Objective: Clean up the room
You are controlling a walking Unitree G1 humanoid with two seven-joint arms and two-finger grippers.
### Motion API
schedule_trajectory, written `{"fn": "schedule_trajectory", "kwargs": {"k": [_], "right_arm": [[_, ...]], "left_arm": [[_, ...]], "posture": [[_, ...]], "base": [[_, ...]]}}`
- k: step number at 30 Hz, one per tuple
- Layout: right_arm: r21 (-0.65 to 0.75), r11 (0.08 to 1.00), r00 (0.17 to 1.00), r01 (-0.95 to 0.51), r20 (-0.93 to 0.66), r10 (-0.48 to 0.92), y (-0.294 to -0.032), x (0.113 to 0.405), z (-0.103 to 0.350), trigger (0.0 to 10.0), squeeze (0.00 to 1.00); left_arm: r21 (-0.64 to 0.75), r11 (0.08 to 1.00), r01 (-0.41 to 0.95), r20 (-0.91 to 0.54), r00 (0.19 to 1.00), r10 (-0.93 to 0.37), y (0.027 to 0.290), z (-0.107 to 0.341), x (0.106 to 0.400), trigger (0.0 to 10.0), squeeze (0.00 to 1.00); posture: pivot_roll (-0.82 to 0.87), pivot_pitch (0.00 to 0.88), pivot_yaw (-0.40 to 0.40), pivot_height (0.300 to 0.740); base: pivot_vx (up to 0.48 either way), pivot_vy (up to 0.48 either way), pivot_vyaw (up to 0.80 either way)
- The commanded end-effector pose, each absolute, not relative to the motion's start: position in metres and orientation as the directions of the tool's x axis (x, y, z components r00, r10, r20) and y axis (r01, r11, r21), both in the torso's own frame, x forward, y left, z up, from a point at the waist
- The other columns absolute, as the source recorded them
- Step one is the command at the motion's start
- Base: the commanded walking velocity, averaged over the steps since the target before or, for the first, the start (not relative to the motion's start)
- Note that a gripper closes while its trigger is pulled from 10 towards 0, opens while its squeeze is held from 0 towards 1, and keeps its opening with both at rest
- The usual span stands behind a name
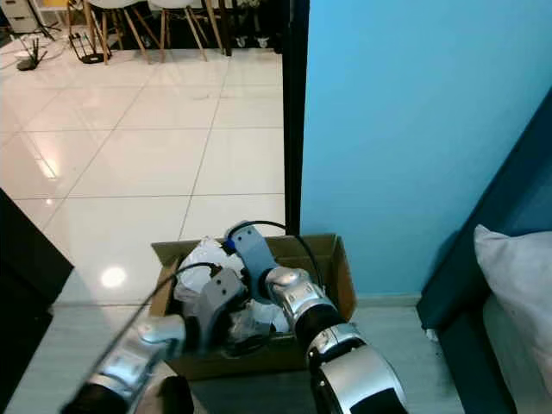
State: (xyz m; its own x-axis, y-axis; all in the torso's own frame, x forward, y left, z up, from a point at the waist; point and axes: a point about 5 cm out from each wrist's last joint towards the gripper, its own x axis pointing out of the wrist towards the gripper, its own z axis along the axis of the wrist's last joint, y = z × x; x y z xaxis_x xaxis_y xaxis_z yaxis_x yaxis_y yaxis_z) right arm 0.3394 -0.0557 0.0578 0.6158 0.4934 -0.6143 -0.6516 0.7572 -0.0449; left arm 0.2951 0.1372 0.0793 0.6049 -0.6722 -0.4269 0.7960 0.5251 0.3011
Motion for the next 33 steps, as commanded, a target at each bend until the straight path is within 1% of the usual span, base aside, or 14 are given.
{"fn": "schedule_trajectory", "kwargs": {"k": [1,6,7,8,10,11,14,15,18,21,24,26,30,33], "right_arm": [[0.0,0.778,0.525,-0.628,-0.738,0.424,-0.071,0.315,0.021,10.0,0.0],[-0.029,0.804,0.565,-0.593,-0.727,0.391,-0.084,0.32,0.023,10.0,0.0],[-0.014,0.823,0.603,-0.568,-0.688,0.404,-0.088,0.325,0.029,10.0,0.0],[0.061,0.839,0.637,-0.541,-0.621,0.457,-0.088,0.332,0.038,10.0,0.0],[0.118,0.842,0.66,-0.527,-0.568,0.492,-0.087,0.336,0.045,10.0,0.0],[0.238,0.823,0.69,-0.516,-0.455,0.564,-0.085,0.343,0.06,10.0,0.0],[0.424,0.737,0.719,-0.527,-0.24,0.653,-0.092,0.353,0.086,10.0,0.0],[0.424,0.737,0.719,-0.527,-0.24,0.653,-0.092,0.353,0.086,10.0,0.0],[0.478,0.664,0.703,-0.575,-0.127,0.7,-0.103,0.355,0.099,10.0,0.0],[0.48,0.659,0.704,-0.579,-0.114,0.701,-0.106,0.356,0.101,10.0,0.0],[0.485,0.641,0.71,-0.595,-0.058,0.702,-0.125,0.355,0.106,10.0,0.0],[0.502,0.685,0.763,-0.527,-0.075,0.642,-0.141,0.356,0.101,10.0,0.0],[0.518,0.735,0.813,-0.437,-0.123,0.57,-0.154,0.353,0.089,10.0,0.0],[0.565,0.777,0.865,-0.279,-0.202,0.458,-0.167,0.344,0.066,10.0,0.0]], "left_arm": [[0.46,0.517,0.722,-0.348,0.683,-0.642,0.147,0.112,0.31,10.0,1.0],[0.522,0.511,0.683,-0.366,0.72,-0.59,0.163,0.12,0.313,10.0,1.0],[0.547,0.531,0.647,-0.349,0.753,-0.558,0.17,0.126,0.315,10.0,1.0],[0.563,0.575,0.594,-0.313,0.797,-0.517,0.175,0.13,0.319,10.0,1.0],[0.569,0.604,0.558,-0.288,0.823,-0.489,0.179,0.133,0.321,10.0,1.0],[0.527,0.662,0.533,-0.27,0.844,-0.464,0.179,0.127,0.319,10.0,0.0],[0.433,0.748,0.502,-0.254,0.865,-0.433,0.174,0.112,0.315,10.0,0.0],[0.433,0.748,0.502,-0.254,0.865,-0.433,0.174,0.112,0.315,10.0,0.0],[0.321,0.845,0.427,-0.202,0.903,-0.38,0.171,0.104,0.317,10.0,0.0],[0.292,0.868,0.401,-0.19,0.914,-0.359,0.171,0.103,0.317,10.0,0.0],[0.132,0.964,0.231,-0.161,0.965,-0.209,0.179,0.089,0.319,10.0,0.0],[0.034,0.993,0.113,-0.179,0.978,-0.105,0.188,0.075,0.317,10.0,0.0],[-0.024,0.999,0.044,-0.211,0.976,-0.048,0.194,0.064,0.313,10.0,0.0],[-0.044,0.999,0.019,-0.247,0.969,-0.029,0.194,0.05,0.308,10.0,0.0]], "posture": [[0.06,0.146,-0.046,0.525],[0.06,0.135,-0.054,0.525],[0.06,0.125,-0.06,0.525],[0.07,0.109,-0.065,0.525],[0.07,0.109,-0.065,0.525],[0.06,0.089,-0.068,0.525],[0.05,0.063,-0.071,0.525],[0.05,0.063,-0.071,0.525],[0.04,0.031,-0.077,0.534],[0.04,0.031,-0.077,0.539],[0.03,0.0,-0.079,0.554],[0.02,0.0,-0.081,0.568],[0.02,0.0,-0.083,0.578],[0.02,0.0,-0.085,0.592]], "base": [[0.0,0.0,0.0],[0.0,0.0,0.0],[0.0,0.0,0.0],[0.0,0.0,0.0],[0.0,0.0,0.0],[0.0,0.0,0.0],[0.0,0.0,0.0],[0.0,0.0,0.0],[0.0,0.0,0.0],[0.0,0.0,0.0],[0.0,0.0,0.0],[0.0,0.0,0.0],[0.0,0.0,0.0],[0.0,0.0,0.0]]}}
